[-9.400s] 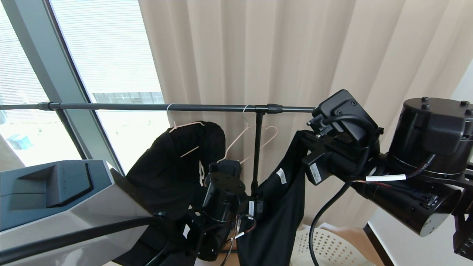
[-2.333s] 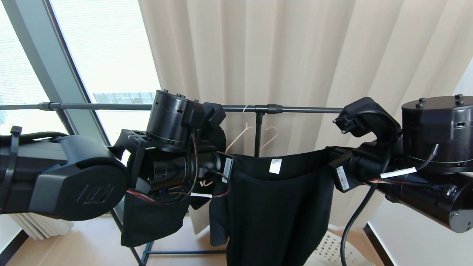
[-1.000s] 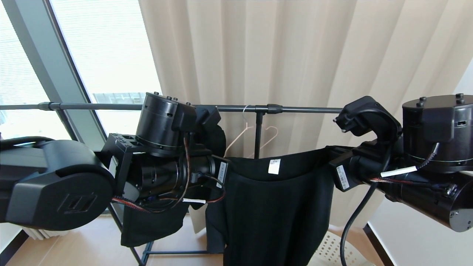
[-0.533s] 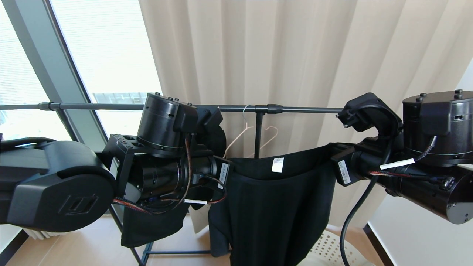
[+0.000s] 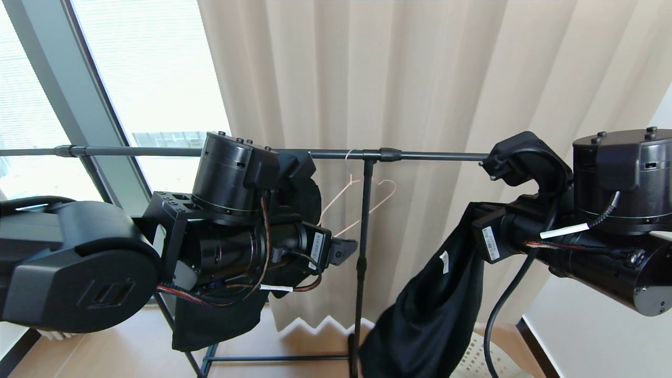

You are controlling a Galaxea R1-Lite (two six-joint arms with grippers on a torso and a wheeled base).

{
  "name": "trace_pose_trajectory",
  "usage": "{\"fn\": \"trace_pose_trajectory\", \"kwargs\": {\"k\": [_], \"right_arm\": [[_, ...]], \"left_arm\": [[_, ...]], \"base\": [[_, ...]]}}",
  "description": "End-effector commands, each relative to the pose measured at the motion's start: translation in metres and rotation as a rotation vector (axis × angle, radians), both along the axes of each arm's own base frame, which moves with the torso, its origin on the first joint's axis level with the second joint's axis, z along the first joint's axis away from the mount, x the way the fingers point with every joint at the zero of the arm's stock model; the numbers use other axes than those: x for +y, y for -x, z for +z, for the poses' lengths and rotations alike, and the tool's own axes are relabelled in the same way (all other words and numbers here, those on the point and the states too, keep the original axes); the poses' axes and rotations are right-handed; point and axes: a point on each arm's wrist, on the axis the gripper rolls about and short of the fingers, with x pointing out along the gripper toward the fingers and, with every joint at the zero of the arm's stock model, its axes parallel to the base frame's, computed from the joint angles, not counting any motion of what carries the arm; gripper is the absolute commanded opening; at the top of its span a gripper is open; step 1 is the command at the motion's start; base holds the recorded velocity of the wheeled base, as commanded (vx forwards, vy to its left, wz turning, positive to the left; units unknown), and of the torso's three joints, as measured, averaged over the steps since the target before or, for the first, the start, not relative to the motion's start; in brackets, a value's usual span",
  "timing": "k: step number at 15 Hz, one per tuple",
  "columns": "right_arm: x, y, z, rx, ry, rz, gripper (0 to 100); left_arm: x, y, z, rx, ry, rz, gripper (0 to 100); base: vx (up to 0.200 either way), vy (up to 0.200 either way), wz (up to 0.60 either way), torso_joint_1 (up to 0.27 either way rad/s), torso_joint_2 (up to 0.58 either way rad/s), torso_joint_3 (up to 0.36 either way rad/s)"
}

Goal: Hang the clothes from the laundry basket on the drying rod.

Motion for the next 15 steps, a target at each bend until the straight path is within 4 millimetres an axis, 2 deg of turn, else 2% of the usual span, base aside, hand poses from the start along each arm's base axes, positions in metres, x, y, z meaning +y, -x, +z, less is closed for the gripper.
{"fn": "trace_pose_trajectory", "kwargs": {"k": [1,4,7,10,12,13,15], "right_arm": [[-0.001,0.0,-0.001,0.002,0.002,-0.002,0],[0.0,-0.001,-0.002,0.006,0.005,-0.002,0],[0.0,0.0,-0.002,0.005,0.004,-0.002,0],[-0.002,0.002,-0.004,0.013,0.009,0.001,0],[0.003,-0.001,-0.01,0.03,0.021,0.013,0],[0.006,0.0,-0.012,0.037,0.024,0.025,0],[0.007,0.002,-0.016,0.048,0.033,0.031,0]], "left_arm": [[0.002,0.002,0.0,0.0,0.001,0.001,100],[0.005,0.005,0.001,0.002,0.002,0.006,100],[0.015,0.017,0.013,-0.027,0.022,0.007,100],[0.024,0.025,0.011,-0.018,0.013,0.014,100],[0.024,0.015,0.002,-0.003,-0.004,0.024,100],[0.021,0.004,0.002,-0.026,0.006,0.035,100],[0.03,-0.026,0.011,-0.131,-0.033,0.052,100]], "base": [[0.0,0.0,0.0,0.0,0.0,0.0],[0.0,0.0,0.0,0.0,0.0,0.0],[0.0,0.0,0.0,0.0,0.0,0.0],[0.0,0.0,0.0,0.0,0.0,0.0],[0.0,0.0,0.0,0.0,0.0,0.0],[0.0,0.0,0.0,0.0,0.0,0.0],[0.0,0.0,0.0,0.0,0.0,0.0]]}}
